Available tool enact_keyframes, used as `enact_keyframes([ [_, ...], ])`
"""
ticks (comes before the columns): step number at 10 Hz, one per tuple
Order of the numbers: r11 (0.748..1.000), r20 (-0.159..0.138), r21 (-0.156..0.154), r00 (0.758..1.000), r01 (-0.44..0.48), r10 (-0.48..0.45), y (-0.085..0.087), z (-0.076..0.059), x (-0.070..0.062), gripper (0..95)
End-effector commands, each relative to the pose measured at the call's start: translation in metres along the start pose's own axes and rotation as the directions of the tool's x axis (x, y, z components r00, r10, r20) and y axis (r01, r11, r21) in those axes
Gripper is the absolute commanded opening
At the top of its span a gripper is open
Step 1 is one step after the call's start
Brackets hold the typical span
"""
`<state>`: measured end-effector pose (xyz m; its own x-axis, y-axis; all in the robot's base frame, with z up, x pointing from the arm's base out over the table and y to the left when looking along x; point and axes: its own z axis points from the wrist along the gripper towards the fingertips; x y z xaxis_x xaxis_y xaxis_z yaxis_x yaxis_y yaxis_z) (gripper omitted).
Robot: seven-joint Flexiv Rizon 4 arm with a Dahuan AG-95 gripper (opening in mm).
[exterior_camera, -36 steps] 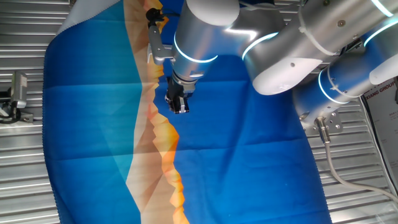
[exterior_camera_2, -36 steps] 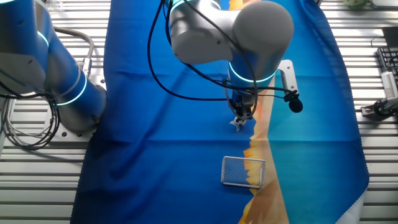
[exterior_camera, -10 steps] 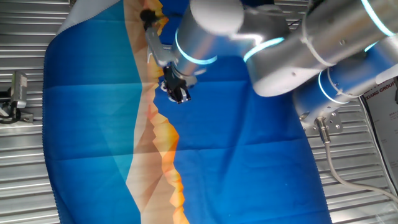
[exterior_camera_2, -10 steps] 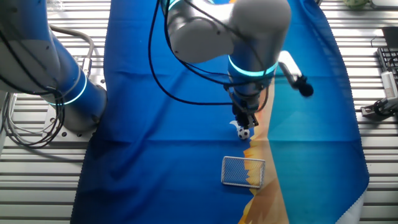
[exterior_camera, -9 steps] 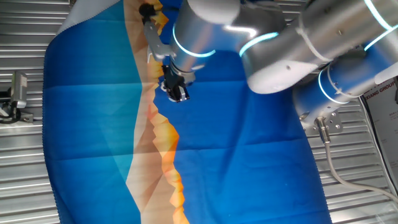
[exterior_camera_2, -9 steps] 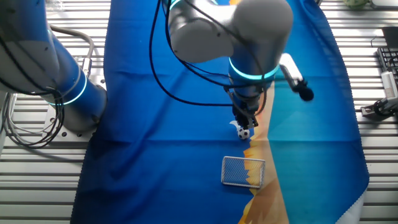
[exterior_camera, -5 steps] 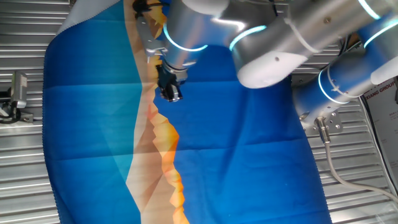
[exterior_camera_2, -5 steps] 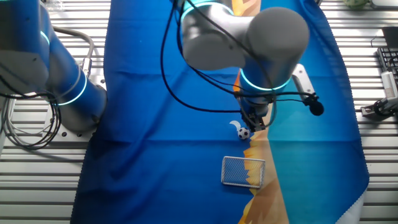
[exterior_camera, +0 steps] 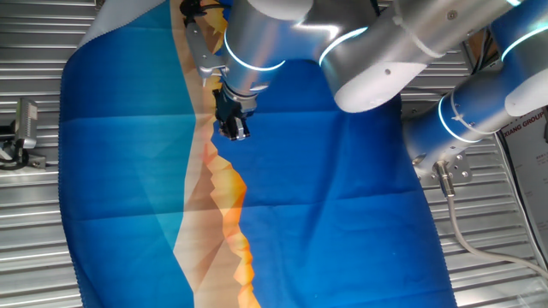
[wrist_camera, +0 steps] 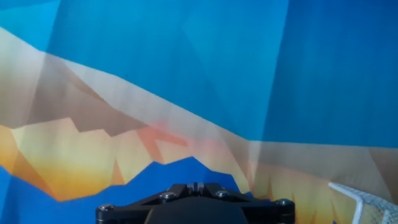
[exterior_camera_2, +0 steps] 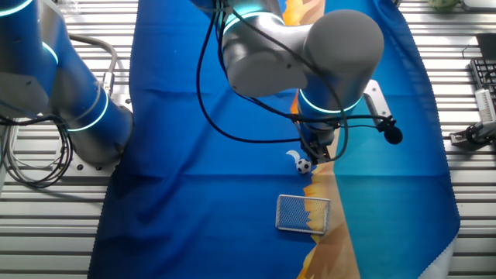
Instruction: Push the soccer ball into the goal
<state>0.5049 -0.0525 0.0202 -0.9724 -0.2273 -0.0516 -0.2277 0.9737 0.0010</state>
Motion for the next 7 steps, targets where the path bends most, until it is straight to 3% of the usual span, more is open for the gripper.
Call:
enact_keyframes([
  [1,0.997,0.006,-0.017,0.997,-0.079,0.080,-0.002,-0.001,0.001,0.0],
  [2,0.987,0.005,-0.055,0.989,-0.149,0.150,-0.005,-0.004,0.004,0.0],
  [5,0.959,-0.004,-0.126,0.966,-0.255,0.257,-0.012,-0.009,0.009,0.0],
  [7,0.958,0.000,-0.128,0.966,-0.258,0.260,-0.013,-0.009,0.009,0.0],
])
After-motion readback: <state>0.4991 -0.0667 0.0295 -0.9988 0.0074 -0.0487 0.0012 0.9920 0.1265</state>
